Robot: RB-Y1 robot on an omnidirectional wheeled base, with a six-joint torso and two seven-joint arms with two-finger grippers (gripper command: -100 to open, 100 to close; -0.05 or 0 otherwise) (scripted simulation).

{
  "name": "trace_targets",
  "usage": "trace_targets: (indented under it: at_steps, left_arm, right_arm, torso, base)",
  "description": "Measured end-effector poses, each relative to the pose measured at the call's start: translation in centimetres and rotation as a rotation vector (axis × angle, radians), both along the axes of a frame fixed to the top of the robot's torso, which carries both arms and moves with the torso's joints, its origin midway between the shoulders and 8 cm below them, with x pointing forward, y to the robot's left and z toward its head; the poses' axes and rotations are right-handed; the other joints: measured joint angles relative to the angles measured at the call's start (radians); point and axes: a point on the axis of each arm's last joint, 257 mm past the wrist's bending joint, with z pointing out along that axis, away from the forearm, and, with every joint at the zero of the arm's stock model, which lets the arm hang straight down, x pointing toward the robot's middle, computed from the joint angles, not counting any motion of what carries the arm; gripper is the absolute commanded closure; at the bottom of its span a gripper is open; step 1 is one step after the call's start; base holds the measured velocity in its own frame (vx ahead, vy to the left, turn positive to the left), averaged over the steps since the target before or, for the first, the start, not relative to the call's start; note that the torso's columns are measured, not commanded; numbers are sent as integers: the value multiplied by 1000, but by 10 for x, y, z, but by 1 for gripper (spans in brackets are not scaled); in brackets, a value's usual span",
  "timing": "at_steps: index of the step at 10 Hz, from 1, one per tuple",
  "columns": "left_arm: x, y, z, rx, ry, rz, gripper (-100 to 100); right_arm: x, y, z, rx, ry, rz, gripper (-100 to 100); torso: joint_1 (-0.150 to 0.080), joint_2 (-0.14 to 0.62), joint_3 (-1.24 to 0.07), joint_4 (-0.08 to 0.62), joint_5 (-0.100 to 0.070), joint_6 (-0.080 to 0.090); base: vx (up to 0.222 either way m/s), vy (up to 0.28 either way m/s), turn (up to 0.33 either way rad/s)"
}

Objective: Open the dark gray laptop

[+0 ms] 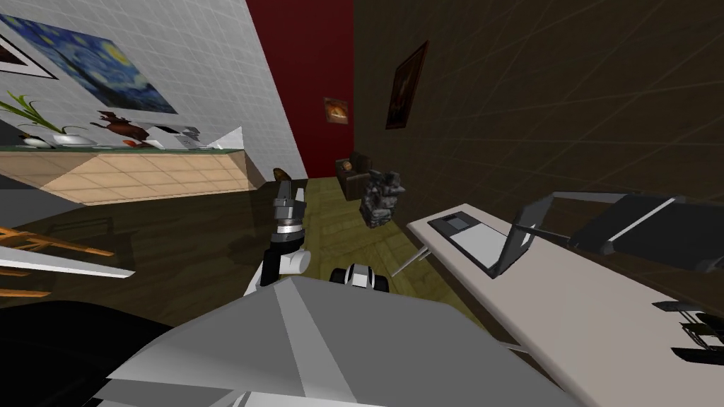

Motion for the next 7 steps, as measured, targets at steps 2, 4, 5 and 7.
trace_targets:
  at_steps: [2,4,5,7]
  left_arm:
    - [0,0,0,0,0,0,0]
    - [0,0,0,0,0,0,0]
    - [0,0,0,0,0,0,0]
    - [0,0,0,0,0,0,0]
  right_arm:
    - [3,14,-5,-4,3,47,-100]
    - [8,29,-7,-12,6,95,-100]
    - [10,35,-9,-14,6,118,-100]
    - [11,27,-10,-13,7,97,-100]
  torso:
    - [6,-4,-2,-1,1,1]
    - [8,-6,-4,-2,2,0]
    - [9,-5,-3,-2,3,0]
    - [13,-6,-4,-2,4,-1]
  base:
    - [-99,-165,192]
    - [-115,-161,203]
    - [-57,-65,51]
    - [-119,-15,347]
